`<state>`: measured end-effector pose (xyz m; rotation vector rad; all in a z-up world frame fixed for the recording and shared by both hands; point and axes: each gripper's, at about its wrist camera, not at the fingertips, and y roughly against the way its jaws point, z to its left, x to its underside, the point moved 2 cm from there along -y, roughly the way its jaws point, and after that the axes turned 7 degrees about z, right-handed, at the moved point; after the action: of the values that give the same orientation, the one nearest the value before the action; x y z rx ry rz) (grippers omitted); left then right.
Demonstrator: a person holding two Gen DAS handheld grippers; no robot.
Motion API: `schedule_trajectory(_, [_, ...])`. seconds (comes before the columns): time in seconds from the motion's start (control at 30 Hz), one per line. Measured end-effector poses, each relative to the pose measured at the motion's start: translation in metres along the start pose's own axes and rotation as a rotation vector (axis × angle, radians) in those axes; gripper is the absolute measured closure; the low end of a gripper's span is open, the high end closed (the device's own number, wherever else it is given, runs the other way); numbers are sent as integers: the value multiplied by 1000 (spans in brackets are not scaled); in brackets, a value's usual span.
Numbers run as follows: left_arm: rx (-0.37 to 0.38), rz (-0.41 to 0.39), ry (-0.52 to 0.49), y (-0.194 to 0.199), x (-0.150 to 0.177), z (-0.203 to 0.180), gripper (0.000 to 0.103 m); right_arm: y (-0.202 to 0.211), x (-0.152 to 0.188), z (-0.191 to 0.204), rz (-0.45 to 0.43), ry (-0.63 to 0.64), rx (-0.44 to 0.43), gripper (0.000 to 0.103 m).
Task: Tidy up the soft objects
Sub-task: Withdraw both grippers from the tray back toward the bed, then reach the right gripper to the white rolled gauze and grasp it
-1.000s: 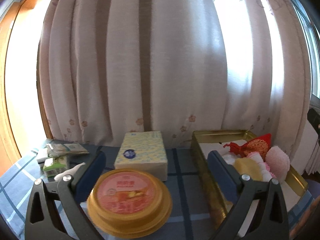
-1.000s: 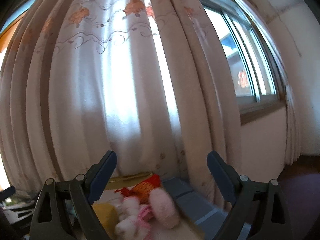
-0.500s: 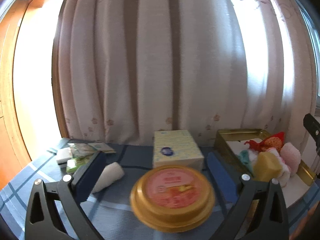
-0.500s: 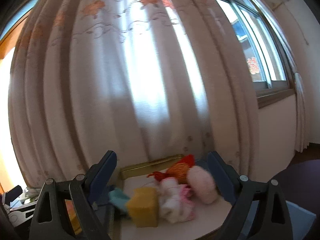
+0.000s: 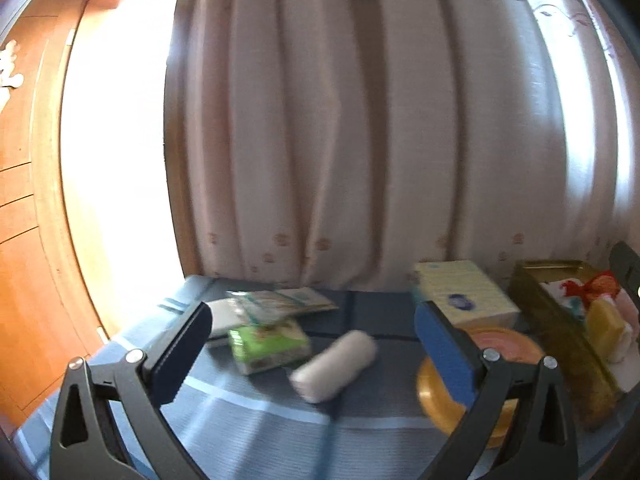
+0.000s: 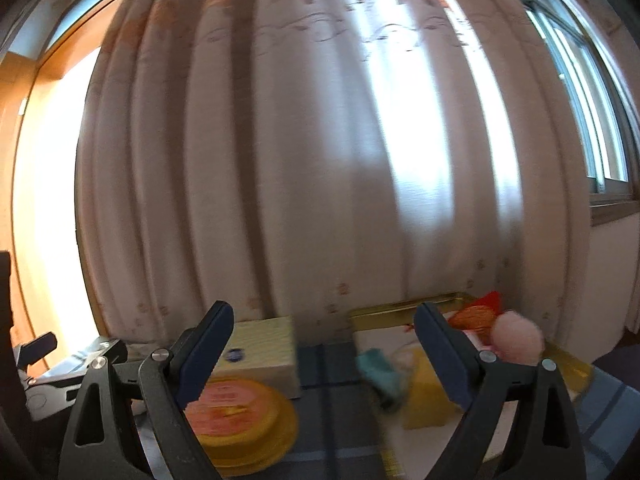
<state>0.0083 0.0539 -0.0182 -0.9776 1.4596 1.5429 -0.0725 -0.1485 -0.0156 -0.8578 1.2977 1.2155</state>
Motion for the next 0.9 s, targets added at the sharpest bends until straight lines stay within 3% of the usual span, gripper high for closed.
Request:
schedule_trajectory(0.47, [-196, 20, 115, -23, -10, 93, 1, -26, 15, 95, 134, 132, -190, 10])
schedule_trajectory(0.73, [-284, 51, 187, -40, -14, 120, 1, -55, 28, 158, 268, 260, -272, 10])
schedule_trajectory(0.9, [-313, 66, 235, -49, -15, 132, 1, -83, 40, 191, 421, 335, -305, 10])
